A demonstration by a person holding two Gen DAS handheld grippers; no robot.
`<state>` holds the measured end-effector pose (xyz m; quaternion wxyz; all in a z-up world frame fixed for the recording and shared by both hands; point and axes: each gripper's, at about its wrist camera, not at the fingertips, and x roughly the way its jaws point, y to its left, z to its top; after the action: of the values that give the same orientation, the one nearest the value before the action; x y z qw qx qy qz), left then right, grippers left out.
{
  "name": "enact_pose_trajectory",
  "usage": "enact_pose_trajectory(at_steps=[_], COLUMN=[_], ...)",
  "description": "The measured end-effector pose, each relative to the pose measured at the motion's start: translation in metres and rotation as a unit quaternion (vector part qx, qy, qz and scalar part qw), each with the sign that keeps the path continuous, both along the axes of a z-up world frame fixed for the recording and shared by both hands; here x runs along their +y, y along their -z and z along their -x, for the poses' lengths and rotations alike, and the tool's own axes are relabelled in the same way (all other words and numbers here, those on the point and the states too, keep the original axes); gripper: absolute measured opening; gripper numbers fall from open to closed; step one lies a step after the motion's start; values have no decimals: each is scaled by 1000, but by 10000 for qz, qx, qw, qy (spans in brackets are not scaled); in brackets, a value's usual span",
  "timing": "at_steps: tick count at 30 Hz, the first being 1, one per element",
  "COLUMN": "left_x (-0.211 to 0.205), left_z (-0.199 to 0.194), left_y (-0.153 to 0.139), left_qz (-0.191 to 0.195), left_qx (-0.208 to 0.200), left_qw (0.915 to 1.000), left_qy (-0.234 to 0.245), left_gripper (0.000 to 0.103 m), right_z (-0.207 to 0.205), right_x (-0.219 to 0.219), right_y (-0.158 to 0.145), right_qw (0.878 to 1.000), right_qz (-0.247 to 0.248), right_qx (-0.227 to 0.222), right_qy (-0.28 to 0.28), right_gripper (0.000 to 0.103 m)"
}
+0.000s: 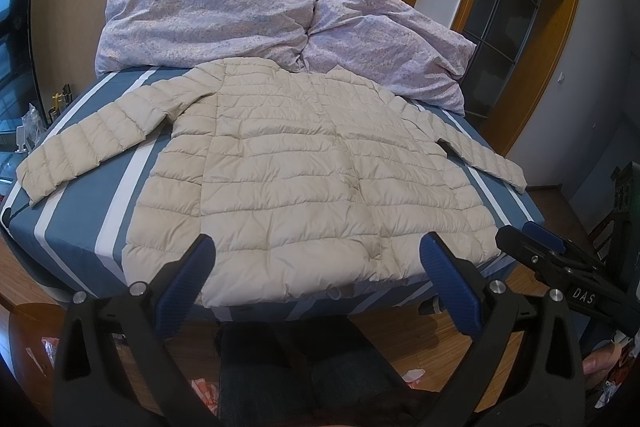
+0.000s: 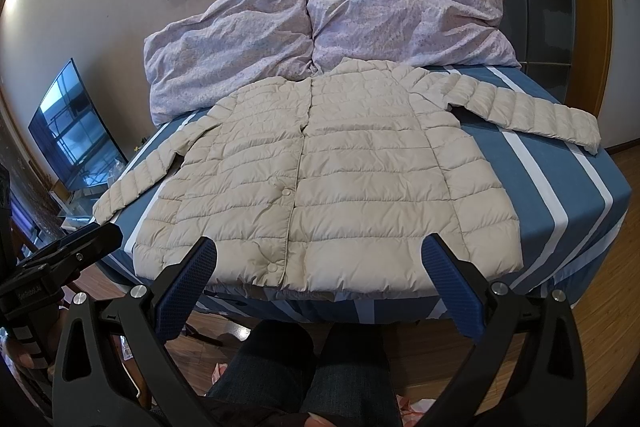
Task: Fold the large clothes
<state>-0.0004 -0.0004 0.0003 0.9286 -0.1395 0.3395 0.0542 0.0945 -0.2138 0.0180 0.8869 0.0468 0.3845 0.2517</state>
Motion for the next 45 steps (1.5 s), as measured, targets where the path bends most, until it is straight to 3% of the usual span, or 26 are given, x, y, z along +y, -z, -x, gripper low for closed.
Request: enact_pose_trajectory(at_steps=[45], left_x=[0], left_z=[0], left_y=[0], left_qz=[-6], left_qx=[4], left_qw=[10000], left_qy=[-5], left_gripper=[101], right_z=[-5], right_x=[-3], right_y=[5], right_qw=[10000], right_qz=[-22], right_qx=[38], right_qy=[8], right_gripper=[102])
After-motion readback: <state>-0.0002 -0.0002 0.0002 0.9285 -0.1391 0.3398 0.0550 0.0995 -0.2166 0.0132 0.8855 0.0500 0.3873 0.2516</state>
